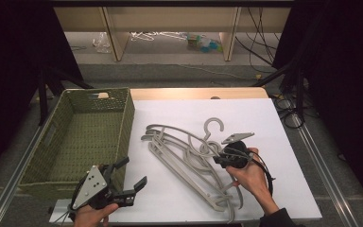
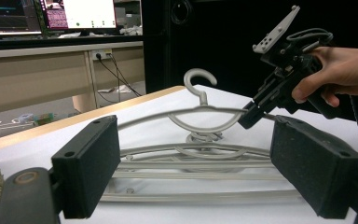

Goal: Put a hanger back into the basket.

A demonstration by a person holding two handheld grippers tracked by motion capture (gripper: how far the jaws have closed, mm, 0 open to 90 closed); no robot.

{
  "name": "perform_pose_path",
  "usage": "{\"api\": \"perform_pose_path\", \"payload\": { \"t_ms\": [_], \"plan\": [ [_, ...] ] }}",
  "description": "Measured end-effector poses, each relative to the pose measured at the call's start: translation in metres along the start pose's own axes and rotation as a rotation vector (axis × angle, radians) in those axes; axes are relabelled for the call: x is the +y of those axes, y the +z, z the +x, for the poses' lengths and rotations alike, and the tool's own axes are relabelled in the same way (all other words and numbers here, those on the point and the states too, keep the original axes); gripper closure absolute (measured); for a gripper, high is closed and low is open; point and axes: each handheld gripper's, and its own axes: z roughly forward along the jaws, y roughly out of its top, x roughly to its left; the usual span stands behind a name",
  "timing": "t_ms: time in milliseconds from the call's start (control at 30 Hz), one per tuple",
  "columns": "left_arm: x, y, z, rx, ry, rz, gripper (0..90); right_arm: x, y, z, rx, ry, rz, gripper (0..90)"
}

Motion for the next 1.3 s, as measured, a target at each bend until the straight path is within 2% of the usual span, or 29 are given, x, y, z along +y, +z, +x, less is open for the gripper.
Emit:
{"api": "perform_pose_path", "payload": {
  "t_ms": [133,167,200,233,333,433,467,500,533,567,667,733,800,833,867,933,967,1000,1033,1067,1100,1133,1167,1200,1233,1300],
  "plan": [
    [0.0,0.0,0.0,0.0,0.001,0.001,15.8,0.003,-0.005,0.002,0.012,-0.015,-0.02,81.8],
    [0.0,0.0,0.0,0.001,0.0,0.0,15.8,0.003,-0.007,0.002,0.031,-0.059,-0.03,81.9],
    [0.0,0.0,0.0,0.001,0.002,0.001,15.8,0.003,-0.007,0.002,0.031,-0.059,-0.03,81.9],
    [0.0,-0.001,0.0,0.001,0.002,0.0,15.8,0.004,-0.008,0.002,0.049,-0.105,-0.017,82.0],
    [0.001,-0.001,0.0,0.003,0.003,-0.002,15.8,0.003,-0.007,0.001,0.059,-0.115,-0.039,82.0],
    [0.001,-0.001,0.0,0.008,-0.005,0.0,15.9,0.002,-0.018,-0.001,0.07,-0.178,-0.018,81.9],
    [0.001,-0.001,0.0,0.01,0.005,0.004,15.9,0.001,-0.019,-0.001,0.063,-0.201,-0.035,82.0],
    [0.001,0.0,0.0,0.011,0.008,0.005,15.9,0.0,-0.022,-0.002,0.076,-0.219,-0.024,82.0],
    [0.001,0.0,0.0,0.011,0.008,0.005,15.9,-0.002,-0.025,-0.002,0.078,-0.236,-0.041,82.0],
    [0.002,0.001,-0.001,0.014,0.01,0.01,15.9,-0.002,-0.025,-0.002,0.078,-0.236,-0.041,82.0],
    [0.004,0.006,-0.002,0.011,0.01,0.034,16.0,-0.006,-0.035,-0.002,0.1,-0.287,-0.042,82.0],
    [0.007,0.011,-0.003,0.001,0.005,0.077,16.0,-0.007,-0.038,-0.002,0.099,-0.297,-0.044,82.0],
    [0.01,0.02,-0.007,-0.028,0.0,0.13,15.9,-0.009,-0.043,-0.002,0.116,-0.339,-0.049,81.9],
    [0.012,0.024,-0.008,-0.036,0.01,0.149,15.9,-0.009,-0.046,-0.002,0.122,-0.344,-0.032,82.0],
    [0.012,0.024,-0.008,-0.036,0.01,0.149,16.0,-0.009,-0.046,-0.002,0.122,-0.344,-0.032,82.0],
    [0.016,0.034,-0.011,-0.061,0.003,0.189,15.9,-0.011,-0.047,0.0,0.12,-0.369,-0.044,82.0],
    [0.02,0.045,-0.013,-0.079,0.008,0.211,15.9,-0.011,-0.049,0.002,0.122,-0.4,-0.046,82.0],
    [0.02,0.045,-0.013,-0.079,0.008,0.211,15.9,-0.011,-0.049,0.002,0.122,-0.4,-0.046,82.0],
    [0.025,0.061,-0.017,-0.117,0.003,0.268,16.4,-0.011,-0.052,0.004,0.138,-0.424,-0.035,81.9],
    [0.026,0.067,-0.018,-0.135,0.011,0.297,17.3,-0.011,-0.052,0.006,0.133,-0.431,-0.044,81.9],
    [0.026,0.067,-0.018,-0.135,0.011,0.297,17.8,-0.011,-0.052,0.006,0.133,-0.431,-0.044,81.9],
    [0.029,0.079,-0.019,-0.154,0.028,0.328,18.2,-0.011,-0.054,0.008,0.145,-0.446,-0.039,81.9],
    [0.029,0.079,-0.019,-0.154,0.028,0.328,18.5,-0.011,-0.054,0.008,0.145,-0.446,-0.039,81.9],
    [0.031,0.087,-0.019,-0.172,0.028,0.346,18.5,-0.011,-0.054,0.009,0.147,-0.454,-0.039,81.9],
    [0.032,0.098,-0.02,-0.206,-0.001,0.376,22.4,-0.011,-0.055,0.011,0.151,-0.486,-0.036,81.9],
    [0.033,0.107,-0.022,-0.224,-0.016,0.406,23.7,-0.012,-0.056,0.013,0.159,-0.5,-0.033,82.0]
  ]
}}
